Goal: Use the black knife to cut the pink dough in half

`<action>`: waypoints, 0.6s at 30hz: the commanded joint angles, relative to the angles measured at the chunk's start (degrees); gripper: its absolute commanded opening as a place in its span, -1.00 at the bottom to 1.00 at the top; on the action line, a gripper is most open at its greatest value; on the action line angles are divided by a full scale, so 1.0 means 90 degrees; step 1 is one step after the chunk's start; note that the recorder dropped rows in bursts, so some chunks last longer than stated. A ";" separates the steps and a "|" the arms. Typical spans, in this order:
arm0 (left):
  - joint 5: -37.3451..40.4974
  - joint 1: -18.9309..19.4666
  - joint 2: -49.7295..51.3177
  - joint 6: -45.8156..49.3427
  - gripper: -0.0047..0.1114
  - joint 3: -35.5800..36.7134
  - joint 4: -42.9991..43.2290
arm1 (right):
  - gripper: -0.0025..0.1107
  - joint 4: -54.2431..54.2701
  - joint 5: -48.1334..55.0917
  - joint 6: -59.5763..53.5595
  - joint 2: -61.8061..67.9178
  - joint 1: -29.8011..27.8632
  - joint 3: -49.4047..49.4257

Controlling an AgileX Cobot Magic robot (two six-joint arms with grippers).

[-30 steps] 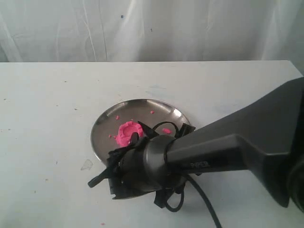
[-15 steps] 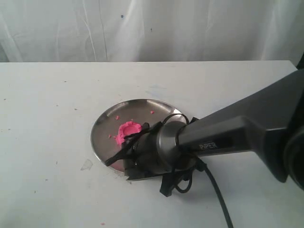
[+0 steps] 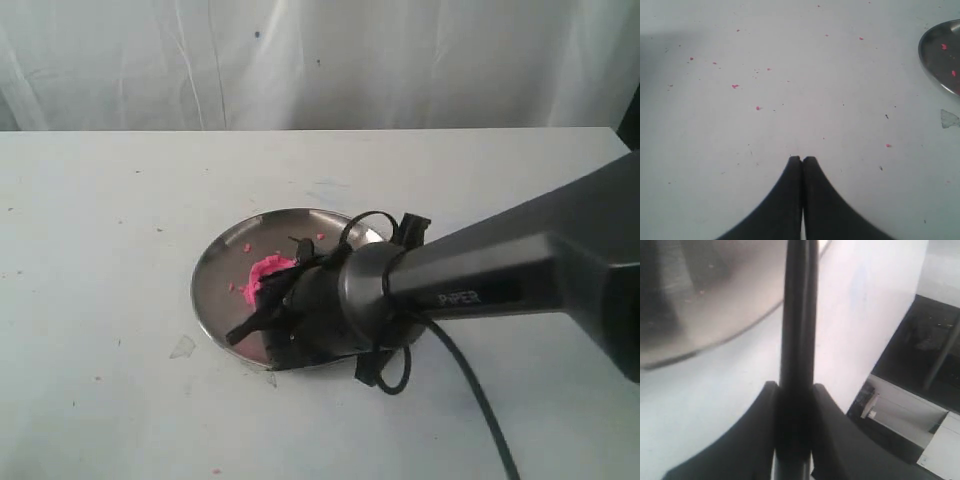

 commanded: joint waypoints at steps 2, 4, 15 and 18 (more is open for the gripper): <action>-0.0004 -0.0028 -0.0031 -0.0010 -0.92 0.0019 -0.0017 | -0.96 -0.0820 0.0070 -0.0380 -0.0755 -0.0603 0.0023; -0.0004 -0.0028 -0.0031 -0.0010 -0.92 0.0019 -0.0017 | -0.96 -0.0404 -0.0638 -0.0367 -0.1169 -0.1188 0.0023; -0.0004 -0.0028 -0.0031 -0.0010 -0.92 0.0019 -0.0017 | -0.96 0.7729 -0.2977 -0.5324 -0.2225 -0.4288 0.0023; -0.0004 -0.0028 -0.0031 -0.0010 -0.92 0.0019 -0.0017 | -0.96 0.8830 -0.2490 -0.6428 -0.2225 -0.4787 0.0023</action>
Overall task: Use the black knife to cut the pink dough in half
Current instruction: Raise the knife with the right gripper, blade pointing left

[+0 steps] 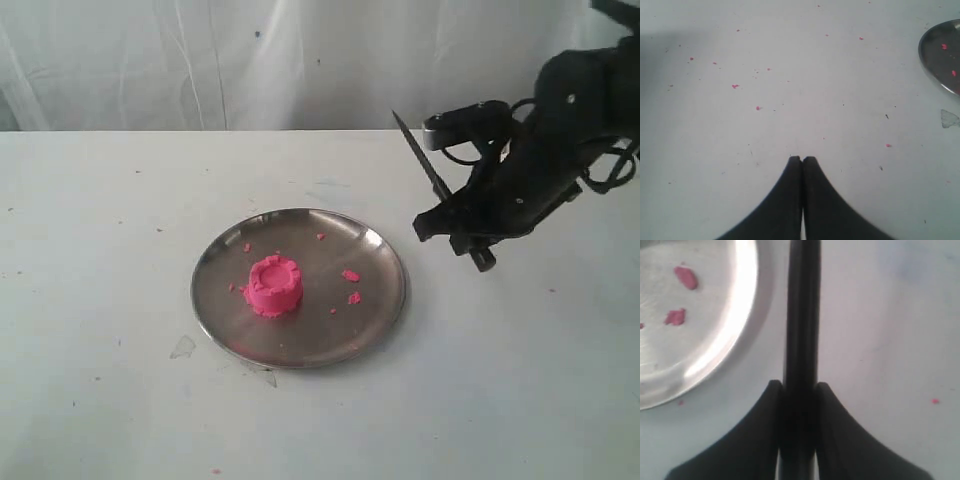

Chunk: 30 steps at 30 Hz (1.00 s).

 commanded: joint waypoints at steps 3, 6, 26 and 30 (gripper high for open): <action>-0.0004 -0.0028 -0.0031 -0.0010 -0.92 0.0019 -0.0017 | -0.96 0.2350 0.1325 -0.2813 -0.0078 -0.0945 0.0023; -0.0004 -0.0028 -0.0031 0.0006 -0.92 0.0019 -0.0017 | -0.96 0.2957 0.2146 -0.3737 -0.0078 -0.0946 0.0023; -0.2575 -0.0028 -0.0031 -0.1384 -0.92 0.0019 -0.1280 | -0.96 0.4315 0.2466 -0.3896 -0.0078 0.0047 0.0023; -0.4822 -0.0028 -0.0031 -0.1384 -0.92 0.0019 -0.1280 | -0.96 0.4345 0.2428 -0.3896 -0.0078 0.0130 0.0023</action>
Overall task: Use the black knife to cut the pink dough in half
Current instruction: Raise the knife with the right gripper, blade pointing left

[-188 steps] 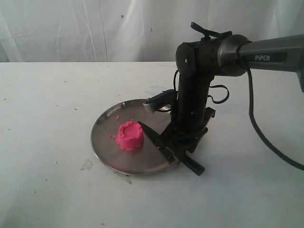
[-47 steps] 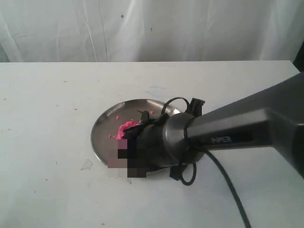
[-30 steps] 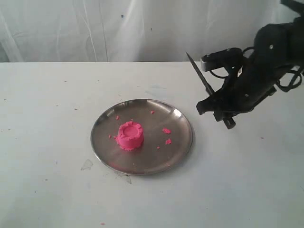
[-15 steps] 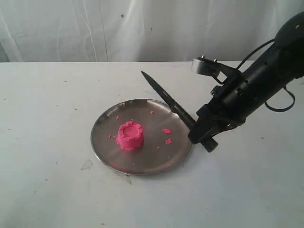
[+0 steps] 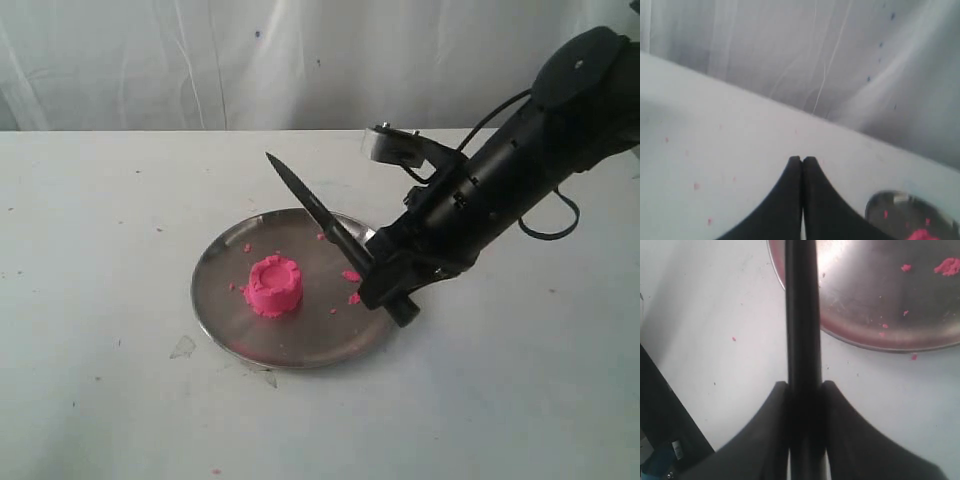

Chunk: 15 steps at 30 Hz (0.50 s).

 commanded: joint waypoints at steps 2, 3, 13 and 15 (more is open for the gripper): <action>-0.2986 -0.0028 -0.0031 0.0070 -0.92 0.0019 -0.0091 | -0.96 0.0099 -0.0149 0.0041 -0.0076 0.0088 0.0023; -0.3072 -0.0028 -0.0031 0.0179 -0.92 0.0000 -0.0150 | -0.96 0.0099 -0.0197 0.0068 -0.0076 0.0088 0.0023; -0.2469 -0.0028 0.1332 0.0501 -0.92 -0.1696 -0.0085 | -0.96 0.0043 -0.0411 0.0280 -0.0076 0.0088 0.0011; -0.1839 -0.0028 0.1896 0.0501 -0.92 -0.2045 0.0648 | -0.96 -0.0032 -0.0575 0.0337 -0.0076 0.0088 0.0011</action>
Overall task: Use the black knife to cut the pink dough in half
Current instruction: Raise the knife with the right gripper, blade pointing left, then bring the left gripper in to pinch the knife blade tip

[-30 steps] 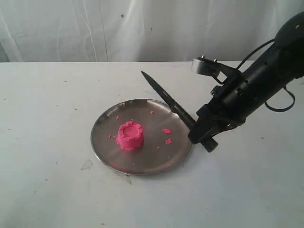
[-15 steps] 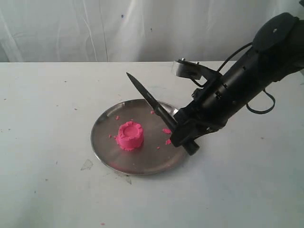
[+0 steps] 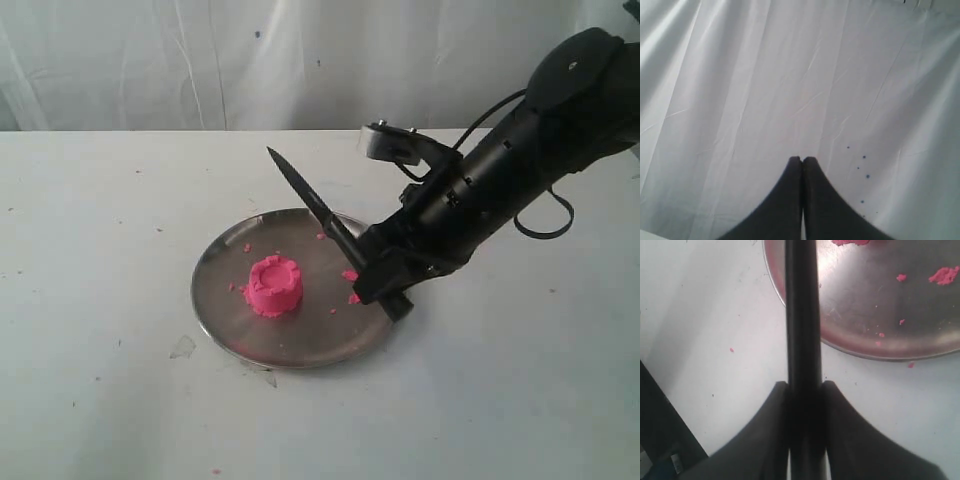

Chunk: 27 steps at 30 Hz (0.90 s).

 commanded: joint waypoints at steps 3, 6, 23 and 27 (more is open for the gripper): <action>0.1686 -0.0028 0.1840 0.0053 -0.92 -0.0856 0.2707 | -0.96 -0.0620 -0.0437 0.0583 -0.0076 0.0030 0.0011; 0.1838 -0.0225 0.3105 0.0053 -0.92 -0.0856 0.3929 | -0.96 -0.1874 -0.0694 0.1678 -0.0076 0.0198 0.0011; 0.1446 -0.1799 0.7727 -0.0319 -0.92 -0.2121 0.4946 | -0.96 -0.6470 0.0734 0.4466 -0.0622 0.1806 -0.0120; 0.3731 -0.1799 0.8280 -0.0321 -0.92 -0.3048 0.4946 | -0.96 -0.6482 0.0659 0.4384 -0.0794 0.1806 -0.0120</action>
